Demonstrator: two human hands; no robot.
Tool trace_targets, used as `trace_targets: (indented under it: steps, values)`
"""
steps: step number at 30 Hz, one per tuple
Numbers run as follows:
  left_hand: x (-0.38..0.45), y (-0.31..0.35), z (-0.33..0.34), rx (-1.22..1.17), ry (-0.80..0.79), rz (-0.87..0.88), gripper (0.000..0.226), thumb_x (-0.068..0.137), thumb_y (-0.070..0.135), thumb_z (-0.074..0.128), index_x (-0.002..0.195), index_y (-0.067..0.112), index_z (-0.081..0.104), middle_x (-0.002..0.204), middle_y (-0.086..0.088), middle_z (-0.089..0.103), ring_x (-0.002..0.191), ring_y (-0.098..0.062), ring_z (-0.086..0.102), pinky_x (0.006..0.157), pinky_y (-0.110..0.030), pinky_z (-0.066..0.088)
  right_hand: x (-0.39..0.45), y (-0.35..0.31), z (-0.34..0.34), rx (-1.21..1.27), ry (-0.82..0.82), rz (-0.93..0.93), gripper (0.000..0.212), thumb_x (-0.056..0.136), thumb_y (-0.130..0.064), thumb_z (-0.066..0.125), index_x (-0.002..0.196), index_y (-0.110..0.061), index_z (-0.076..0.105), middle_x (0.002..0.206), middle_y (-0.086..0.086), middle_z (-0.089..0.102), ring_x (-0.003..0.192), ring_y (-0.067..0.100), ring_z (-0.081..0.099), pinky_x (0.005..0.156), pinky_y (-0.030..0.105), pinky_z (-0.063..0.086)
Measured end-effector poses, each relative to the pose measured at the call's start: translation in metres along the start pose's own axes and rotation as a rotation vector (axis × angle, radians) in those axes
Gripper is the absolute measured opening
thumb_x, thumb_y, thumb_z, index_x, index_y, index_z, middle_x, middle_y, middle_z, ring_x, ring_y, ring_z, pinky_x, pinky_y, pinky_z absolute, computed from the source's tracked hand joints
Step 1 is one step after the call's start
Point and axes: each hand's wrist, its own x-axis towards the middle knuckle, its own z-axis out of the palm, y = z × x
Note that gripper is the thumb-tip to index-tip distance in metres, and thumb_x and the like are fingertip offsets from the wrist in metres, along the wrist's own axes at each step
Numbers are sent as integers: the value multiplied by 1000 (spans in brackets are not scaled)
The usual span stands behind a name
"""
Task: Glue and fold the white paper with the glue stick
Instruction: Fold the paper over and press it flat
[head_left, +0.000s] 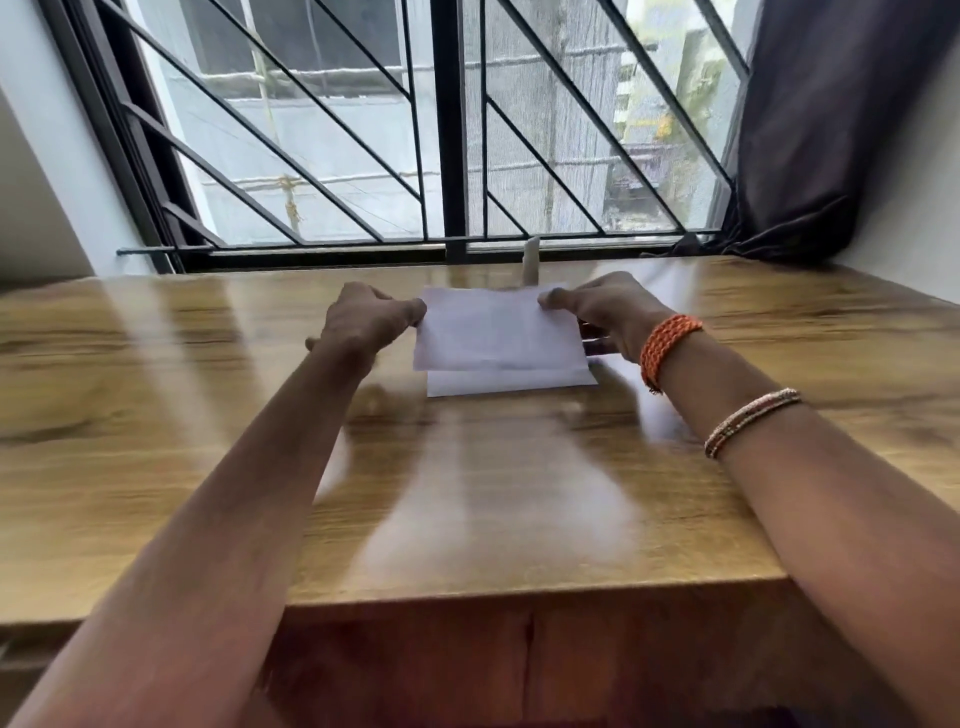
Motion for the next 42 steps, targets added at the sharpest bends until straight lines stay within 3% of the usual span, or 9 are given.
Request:
trace_targets:
  steps: [5,7,13,19,24,28,32,38,42]
  values:
    - [-13,4,1,80,-49,23,28,42,32,66,46,14,45,52,-11,45,110,-49,51,105,-63,29,6,3,-4,-32,27,12,39,78,-11,76,110,6,61,103,16,68,83,25,66,69,33,57]
    - [-14,2,3,104,-30,21,30,42,32,66,45,14,42,79,-36,55,110,-50,50,104,-63,31,10,5,-3,-29,41,10,43,76,-10,78,112,6,60,106,18,68,91,28,67,75,36,58]
    - [-9,-2,4,119,-4,-45,35,59,27,76,83,5,63,108,-21,66,108,-35,59,70,-32,40,14,7,-2,27,-2,30,53,72,-9,80,118,3,56,110,18,67,94,28,68,71,35,58]
    - [-1,-5,5,156,-25,-51,38,39,32,71,70,10,64,91,-16,69,106,-34,61,100,-49,42,15,10,-3,23,12,14,53,72,-3,79,118,5,55,109,18,67,92,27,67,70,34,59]
    - [4,-11,-1,203,22,-26,37,47,29,64,80,12,71,84,-9,69,104,-30,62,101,-50,43,18,11,-4,-38,56,11,49,69,-7,83,111,4,62,109,17,67,103,29,64,91,42,55]
    - [-6,-6,-5,238,-38,-29,37,66,19,73,100,4,68,98,-14,69,86,-26,61,70,-26,46,17,10,-3,-59,59,28,48,69,-7,83,110,3,62,109,16,67,104,29,64,91,42,55]
    - [-16,1,-7,264,-100,-10,23,79,13,66,100,6,72,68,-5,56,55,-16,42,49,-20,29,14,8,-2,-55,51,49,47,74,-5,78,116,4,59,110,15,67,102,29,66,86,39,57]
    - [-12,0,-1,257,-121,-18,23,80,9,63,101,7,73,81,-10,63,64,-14,48,50,-20,29,17,11,-2,-81,43,57,46,76,-5,77,118,5,59,110,16,66,103,29,65,80,37,58]
    - [-12,-1,-1,260,-94,-18,23,82,12,63,102,11,73,99,-12,69,76,-19,59,69,-24,35,20,12,-3,-95,53,36,55,70,-8,82,117,4,58,113,19,65,105,32,64,91,44,54]
